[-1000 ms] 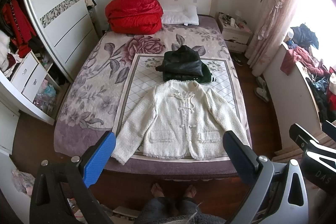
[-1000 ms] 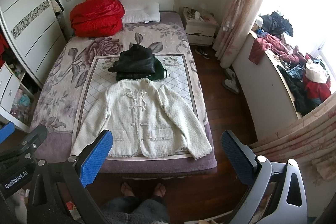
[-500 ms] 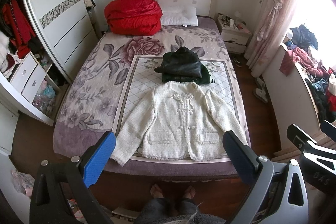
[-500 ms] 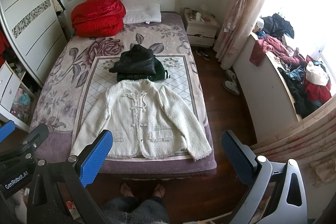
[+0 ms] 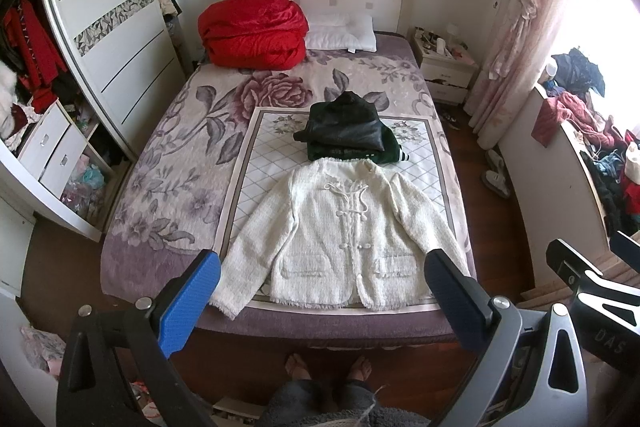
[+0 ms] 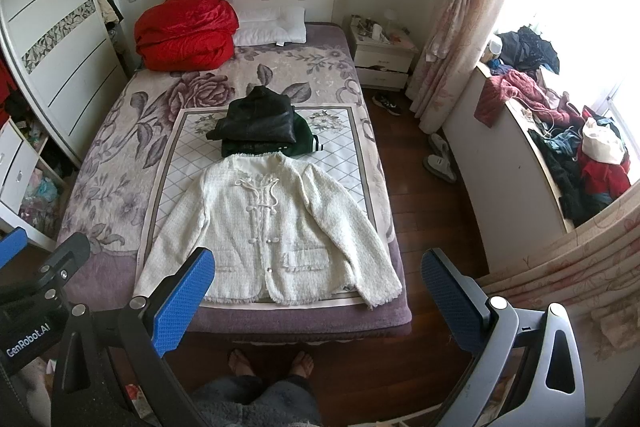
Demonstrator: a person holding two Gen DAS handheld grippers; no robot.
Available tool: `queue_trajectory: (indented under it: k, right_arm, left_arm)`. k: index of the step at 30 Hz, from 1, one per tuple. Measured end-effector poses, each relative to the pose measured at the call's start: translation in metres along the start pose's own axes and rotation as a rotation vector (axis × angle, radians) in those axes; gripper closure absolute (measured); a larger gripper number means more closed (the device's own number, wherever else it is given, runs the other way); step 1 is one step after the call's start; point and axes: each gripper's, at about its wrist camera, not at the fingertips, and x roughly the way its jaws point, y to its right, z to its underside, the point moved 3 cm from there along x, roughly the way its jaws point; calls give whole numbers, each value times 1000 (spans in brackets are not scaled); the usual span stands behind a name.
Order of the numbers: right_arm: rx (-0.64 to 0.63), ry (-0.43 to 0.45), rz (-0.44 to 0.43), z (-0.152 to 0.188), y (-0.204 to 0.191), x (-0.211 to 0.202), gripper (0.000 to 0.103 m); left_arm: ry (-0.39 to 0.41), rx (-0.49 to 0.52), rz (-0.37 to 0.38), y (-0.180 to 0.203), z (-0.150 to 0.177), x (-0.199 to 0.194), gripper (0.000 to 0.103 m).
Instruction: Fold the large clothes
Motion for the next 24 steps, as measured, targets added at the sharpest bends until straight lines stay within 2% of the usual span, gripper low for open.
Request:
queue_trajectory:
  k: [19,21,24]
  right_arm:
    - [-2,4,2,2,0,2,0]
    - [0,7,0,-11,0,-3,0]
    - [0,7,1,-9,-1,-5,0]
  left_arm:
    - [3,-2,2,0,0,-1,0]
    - [3,-3,2,-1,2,0,0]
    - [4,-3,3,-2,2,0,0]
